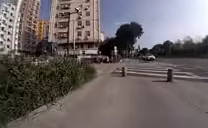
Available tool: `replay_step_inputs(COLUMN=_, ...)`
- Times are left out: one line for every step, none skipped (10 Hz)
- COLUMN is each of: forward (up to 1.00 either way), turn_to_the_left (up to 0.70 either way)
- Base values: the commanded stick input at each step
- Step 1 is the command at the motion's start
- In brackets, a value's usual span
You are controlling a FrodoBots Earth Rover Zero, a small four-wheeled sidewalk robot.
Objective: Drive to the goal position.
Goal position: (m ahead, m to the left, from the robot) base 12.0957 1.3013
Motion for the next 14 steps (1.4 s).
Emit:
replay_step_inputs(forward=0.7, turn_to_the_left=0.0)
replay_step_inputs(forward=0.7, turn_to_the_left=0.0)
replay_step_inputs(forward=0.7, turn_to_the_left=0.0)
replay_step_inputs(forward=0.7, turn_to_the_left=0.0)
replay_step_inputs(forward=0.7, turn_to_the_left=0.0)
replay_step_inputs(forward=0.52, turn_to_the_left=0.0)
replay_step_inputs(forward=0.45, turn_to_the_left=0.0)
replay_step_inputs(forward=0.45, turn_to_the_left=0.0)
replay_step_inputs(forward=0.45, turn_to_the_left=0.0)
replay_step_inputs(forward=0.45, turn_to_the_left=0.0)
replay_step_inputs(forward=0.0, turn_to_the_left=0.0)
replay_step_inputs(forward=0.0, turn_to_the_left=0.0)
replay_step_inputs(forward=0.0, turn_to_the_left=0.0)
replay_step_inputs(forward=0.0, turn_to_the_left=0.0)
